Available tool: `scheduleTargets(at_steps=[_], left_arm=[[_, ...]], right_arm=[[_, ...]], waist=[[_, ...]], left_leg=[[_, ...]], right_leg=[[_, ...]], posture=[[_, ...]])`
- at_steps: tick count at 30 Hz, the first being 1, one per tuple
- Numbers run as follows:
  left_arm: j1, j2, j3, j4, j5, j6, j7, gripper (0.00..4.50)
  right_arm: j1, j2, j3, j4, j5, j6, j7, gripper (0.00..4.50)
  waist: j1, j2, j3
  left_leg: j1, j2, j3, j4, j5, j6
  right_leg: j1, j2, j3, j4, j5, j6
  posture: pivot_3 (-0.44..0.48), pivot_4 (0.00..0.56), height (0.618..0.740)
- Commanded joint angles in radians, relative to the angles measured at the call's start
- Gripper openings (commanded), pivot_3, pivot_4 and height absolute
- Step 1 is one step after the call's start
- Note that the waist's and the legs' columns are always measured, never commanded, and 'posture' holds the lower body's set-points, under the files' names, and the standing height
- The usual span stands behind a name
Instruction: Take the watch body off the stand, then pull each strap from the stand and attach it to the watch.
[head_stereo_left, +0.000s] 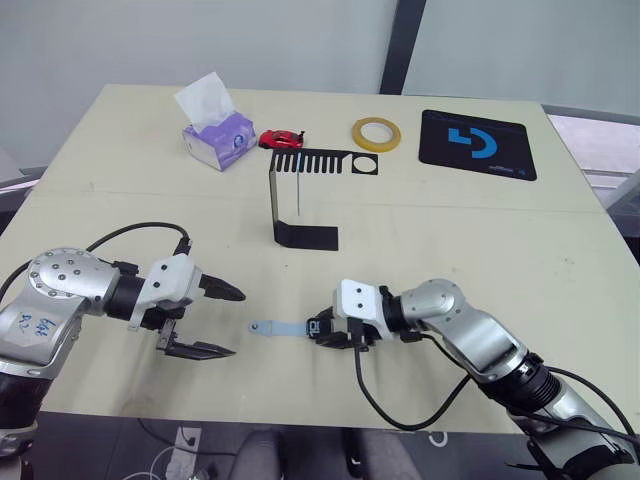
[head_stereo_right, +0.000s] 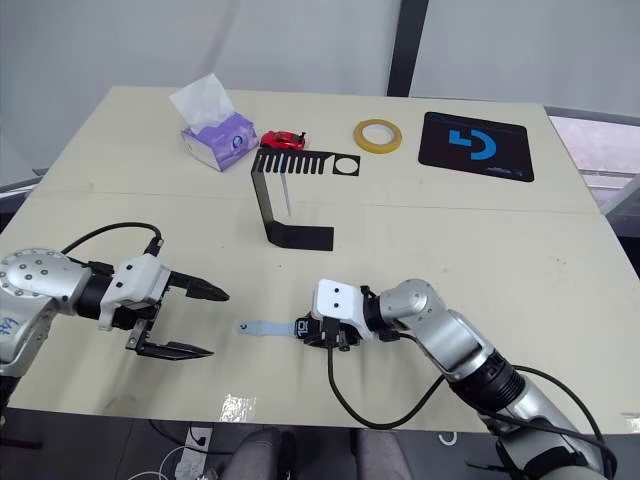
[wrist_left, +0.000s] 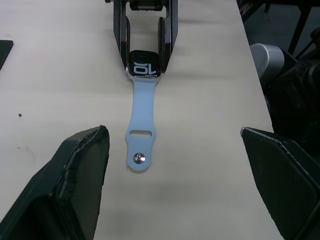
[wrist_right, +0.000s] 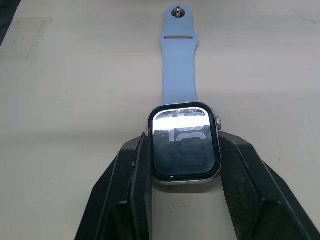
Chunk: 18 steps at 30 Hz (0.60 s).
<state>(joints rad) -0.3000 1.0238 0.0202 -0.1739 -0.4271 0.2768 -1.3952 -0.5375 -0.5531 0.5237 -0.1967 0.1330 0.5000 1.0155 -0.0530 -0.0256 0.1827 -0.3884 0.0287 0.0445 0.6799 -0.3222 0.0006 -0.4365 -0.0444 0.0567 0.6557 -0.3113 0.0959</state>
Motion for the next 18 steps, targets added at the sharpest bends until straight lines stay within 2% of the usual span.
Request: scheduleTargets(at_steps=[1, 6, 7, 12, 16, 18], left_arm=[[0.011, 0.020, 0.028, 0.009, 0.011, -0.030, -0.012, 4.50], [0.005, 0.005, 0.019, -0.007, 0.004, -0.019, 0.006, 4.50], [0.008, 0.004, 0.022, -0.012, 0.000, -0.013, 0.011, 4.50], [0.039, -0.005, 0.052, -0.026, -0.015, 0.004, 0.048, 4.50], [0.097, -0.039, 0.131, -0.055, -0.066, 0.062, 0.134, 4.50], [0.140, -0.071, 0.207, -0.078, -0.114, 0.129, 0.212, 4.50]], right_arm=[[0.002, -0.018, -0.016, -0.004, -0.018, 0.001, 0.011, 2.02], [0.007, -0.036, -0.047, -0.031, -0.001, 0.019, 0.022, 4.24], [0.014, -0.052, -0.062, -0.051, 0.006, 0.021, 0.028, 4.43], [0.077, -0.108, -0.177, -0.153, 0.072, 0.051, 0.024, 4.43], [0.192, -0.135, -0.364, -0.269, 0.194, 0.079, 0.001, 4.43], [0.264, -0.132, -0.485, -0.331, 0.261, 0.105, -0.034, 4.43]], waist=[[0.000, 0.000, 0.000], [0.000, 0.000, 0.000], [0.000, 0.000, 0.000], [0.002, 0.000, 0.000], [0.001, 0.000, 0.000], [0.001, 0.000, 0.000]], left_leg=[[0.000, 0.000, 0.000, 0.000, 0.000, 0.000], [0.000, 0.000, 0.000, 0.000, 0.000, 0.000], [0.000, 0.000, 0.000, 0.000, 0.000, 0.000], [0.000, 0.000, 0.000, 0.000, 0.000, 0.000], [0.000, 0.001, 0.000, 0.000, 0.000, 0.000], [0.000, 0.001, 0.000, 0.000, 0.000, 0.000]], right_leg=[[0.000, 0.000, 0.000, 0.000, 0.000, 0.000], [0.000, 0.000, 0.000, 0.001, 0.000, 0.000], [0.000, 0.000, 0.000, 0.001, 0.000, 0.000], [0.000, 0.000, 0.000, 0.001, 0.000, 0.000], [0.000, 0.000, 0.000, 0.001, 0.000, 0.000], [0.000, 0.000, 0.000, 0.001, 0.000, 0.000]], posture=[[0.000, 0.150, 0.738], [0.000, 0.150, 0.738], [0.000, 0.150, 0.738], [0.000, 0.150, 0.738], [0.000, 0.150, 0.738], [0.000, 0.150, 0.738]])
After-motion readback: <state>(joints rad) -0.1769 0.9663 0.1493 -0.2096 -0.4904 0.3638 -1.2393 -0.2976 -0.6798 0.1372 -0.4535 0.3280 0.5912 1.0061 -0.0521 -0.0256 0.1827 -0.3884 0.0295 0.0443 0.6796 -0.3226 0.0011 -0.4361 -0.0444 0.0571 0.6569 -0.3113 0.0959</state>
